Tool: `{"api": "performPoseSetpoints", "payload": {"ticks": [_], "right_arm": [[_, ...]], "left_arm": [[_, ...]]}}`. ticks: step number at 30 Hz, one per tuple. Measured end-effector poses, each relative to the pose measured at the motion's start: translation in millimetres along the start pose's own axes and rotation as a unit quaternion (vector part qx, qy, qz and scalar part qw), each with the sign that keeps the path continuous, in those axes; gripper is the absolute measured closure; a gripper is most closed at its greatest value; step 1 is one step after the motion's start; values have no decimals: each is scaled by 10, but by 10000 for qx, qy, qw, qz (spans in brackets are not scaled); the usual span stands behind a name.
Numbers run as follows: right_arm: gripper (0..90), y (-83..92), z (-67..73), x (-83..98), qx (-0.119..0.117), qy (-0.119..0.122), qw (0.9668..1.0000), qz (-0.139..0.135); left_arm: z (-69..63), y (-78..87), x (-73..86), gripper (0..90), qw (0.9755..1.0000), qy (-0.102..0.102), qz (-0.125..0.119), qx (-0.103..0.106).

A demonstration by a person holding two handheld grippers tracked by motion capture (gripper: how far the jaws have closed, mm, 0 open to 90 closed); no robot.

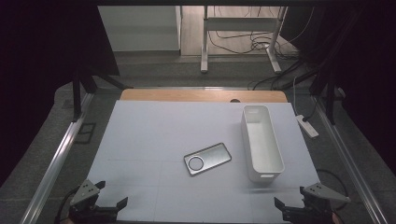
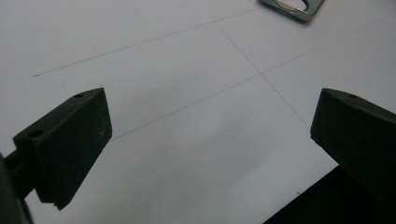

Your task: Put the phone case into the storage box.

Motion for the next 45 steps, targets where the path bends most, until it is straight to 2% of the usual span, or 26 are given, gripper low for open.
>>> {"api": "performPoseSetpoints", "payload": {"ticks": [11, 33, 37, 45], "right_arm": [[0, -4, 26, -1, 17, 112, 9999, 4], [0, -6, 29, -2, -7, 123, 9999, 11], [0, 0, 17, -1, -23, 61, 10000, -19], [0, -6, 23, -3, -39, 112, 9999, -2]], "left_arm": [[15, -7, -1, 0, 10000, 68, 45, 14], [26, -34, -15, 0, 9997, 132, 184, -14], [12, -68, -44, 0, 9996, 126, 225, 73], [-28, -145, -113, 0, 9995, 121, 208, 199]]}}
Point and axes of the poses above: each handheld gripper's, and its own axes: y roughly backward along the jaws, x roughly out of its underside, z roughly to its left, the point moved 1 cm from there along -y, roughly forward along the jaws, and after that the axes turned 7 degrees about -z, right-handed, at the moved point
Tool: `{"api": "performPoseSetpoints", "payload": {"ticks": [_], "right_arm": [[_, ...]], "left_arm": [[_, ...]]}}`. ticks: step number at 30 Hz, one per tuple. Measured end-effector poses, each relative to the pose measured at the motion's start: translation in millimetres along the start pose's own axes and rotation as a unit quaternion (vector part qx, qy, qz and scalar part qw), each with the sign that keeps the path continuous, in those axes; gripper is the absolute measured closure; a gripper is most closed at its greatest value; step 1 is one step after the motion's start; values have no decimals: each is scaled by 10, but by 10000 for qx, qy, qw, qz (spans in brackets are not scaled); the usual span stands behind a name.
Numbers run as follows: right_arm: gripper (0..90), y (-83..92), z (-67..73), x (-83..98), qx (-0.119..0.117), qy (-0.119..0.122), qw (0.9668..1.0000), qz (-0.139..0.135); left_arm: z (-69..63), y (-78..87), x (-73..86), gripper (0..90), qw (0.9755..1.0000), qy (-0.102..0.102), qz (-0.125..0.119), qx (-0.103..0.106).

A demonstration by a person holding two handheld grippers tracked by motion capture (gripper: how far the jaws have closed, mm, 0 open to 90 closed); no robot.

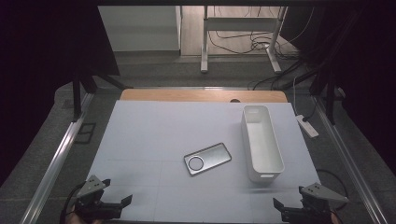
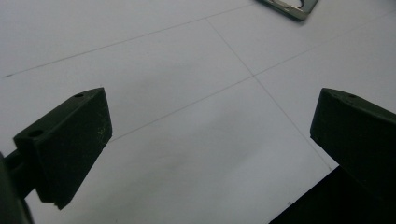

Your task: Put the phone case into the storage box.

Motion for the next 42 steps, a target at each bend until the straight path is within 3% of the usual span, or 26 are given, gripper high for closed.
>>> {"api": "performPoseSetpoints", "payload": {"ticks": [9, 18, 25, 42], "right_arm": [[0, -7, 5, -1, 13, 19, 10000, 29], [0, -14, 8, -4, 7, 28, 10000, 47], [0, -13, 3, -4, -3, 31, 10000, 65], [0, -19, 8, -5, -19, 46, 9999, 87]], "left_arm": [[-27, -111, -99, 2, 9996, -39, -68, 269], [-61, -241, -188, 1, 9992, -220, 28, 335], [-46, -320, -291, 0, 9985, -166, -55, 517], [-101, -543, -498, 1, 9974, -376, 29, 611]]}}
Point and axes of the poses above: each handheld gripper's, and its own axes: y roughly backward along the jaws, x roughly out of its underside, z roughly to its left, the point moved 1 cm from there along -y, roughly forward along the jaws, and after that the axes turned 7 degrees about -z, right-handed, at the moved point
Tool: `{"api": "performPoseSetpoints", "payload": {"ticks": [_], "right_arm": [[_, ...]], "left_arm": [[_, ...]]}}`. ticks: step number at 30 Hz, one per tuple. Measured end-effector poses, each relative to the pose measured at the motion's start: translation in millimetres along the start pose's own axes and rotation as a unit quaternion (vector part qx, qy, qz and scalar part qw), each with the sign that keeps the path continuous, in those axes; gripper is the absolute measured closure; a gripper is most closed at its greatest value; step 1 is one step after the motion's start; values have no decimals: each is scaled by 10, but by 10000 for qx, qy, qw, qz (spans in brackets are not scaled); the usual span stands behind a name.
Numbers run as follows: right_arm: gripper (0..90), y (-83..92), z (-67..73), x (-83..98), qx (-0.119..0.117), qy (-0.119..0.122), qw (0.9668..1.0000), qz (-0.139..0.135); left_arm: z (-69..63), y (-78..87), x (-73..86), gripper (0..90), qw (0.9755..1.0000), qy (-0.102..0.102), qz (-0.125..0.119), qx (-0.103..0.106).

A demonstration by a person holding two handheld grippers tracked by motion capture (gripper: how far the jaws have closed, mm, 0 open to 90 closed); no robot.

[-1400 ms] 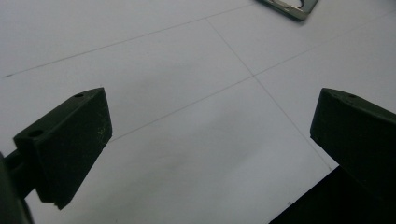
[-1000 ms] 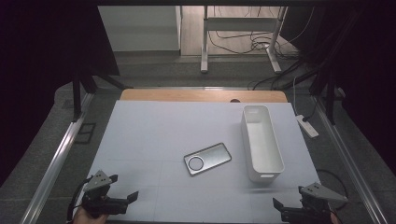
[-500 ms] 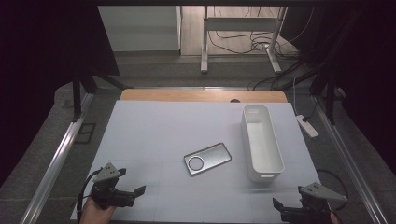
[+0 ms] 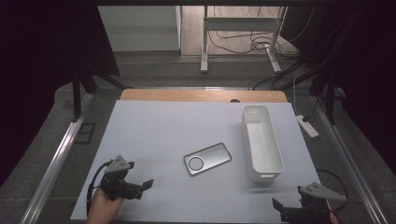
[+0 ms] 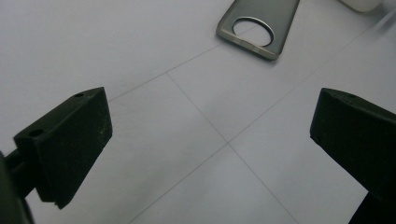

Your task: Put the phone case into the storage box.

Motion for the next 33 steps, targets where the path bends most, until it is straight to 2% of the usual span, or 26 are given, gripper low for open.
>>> {"api": "performPoseSetpoints", "payload": {"ticks": [11, 18, 33], "right_arm": [[0, -2, 0, 0, -7, 7, 10000, 10], [0, -5, 0, 0, -21, 3, 10000, 3], [0, -13, 5, 0, -44, 50, 10000, 44]], "left_arm": [[-2, -131, -117, 0, 9999, -11, -18, 137], [-23, -241, -199, 0, 9998, -117, 75, 155], [-91, -501, -383, 0, 9986, -274, 288, 340]]}}
Point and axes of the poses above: each handheld gripper's, and its own axes: y roughly backward along the jaws, x roughly out of its underside, z roughly to its left, the point moved 1 cm from there along -y, roughly forward along the jaws, and after that the axes turned 7 degrees about -z, right-handed, at the moved point
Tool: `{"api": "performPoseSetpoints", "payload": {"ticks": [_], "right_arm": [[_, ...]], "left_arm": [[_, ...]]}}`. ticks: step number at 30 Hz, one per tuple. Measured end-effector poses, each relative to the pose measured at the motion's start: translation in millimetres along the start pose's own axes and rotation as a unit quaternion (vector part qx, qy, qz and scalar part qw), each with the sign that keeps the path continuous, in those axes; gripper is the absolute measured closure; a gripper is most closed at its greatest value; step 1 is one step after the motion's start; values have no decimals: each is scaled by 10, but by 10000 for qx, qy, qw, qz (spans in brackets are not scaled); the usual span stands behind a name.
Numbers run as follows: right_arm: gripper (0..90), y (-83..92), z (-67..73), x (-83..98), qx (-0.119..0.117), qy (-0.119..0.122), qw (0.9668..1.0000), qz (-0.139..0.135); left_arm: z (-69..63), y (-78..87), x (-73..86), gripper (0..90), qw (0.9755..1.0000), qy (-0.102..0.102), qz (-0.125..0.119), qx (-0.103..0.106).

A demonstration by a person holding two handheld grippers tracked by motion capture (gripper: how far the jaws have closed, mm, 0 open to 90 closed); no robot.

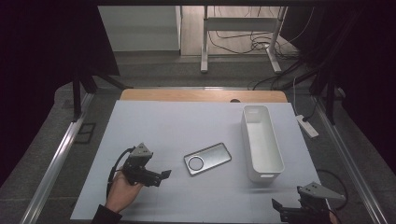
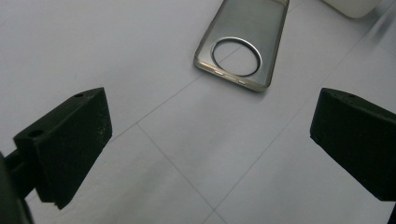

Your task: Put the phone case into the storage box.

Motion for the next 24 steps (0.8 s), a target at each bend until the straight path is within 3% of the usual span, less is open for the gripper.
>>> {"api": "performPoseSetpoints", "payload": {"ticks": [24], "right_arm": [[0, -3, 0, 0, -19, 19, 10000, 14]], "left_arm": [[-82, -348, -310, 1, 9997, -119, 165, 163]]}}
Point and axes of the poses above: each handheld gripper's, and its own axes: y roughly backward along the jaws, x roughly out of its underside, z roughly to its left, the point moved 1 cm from there along -y, roughly forward along the jaws, and after that the axes turned 7 degrees about -z, right-handed, at the moved point
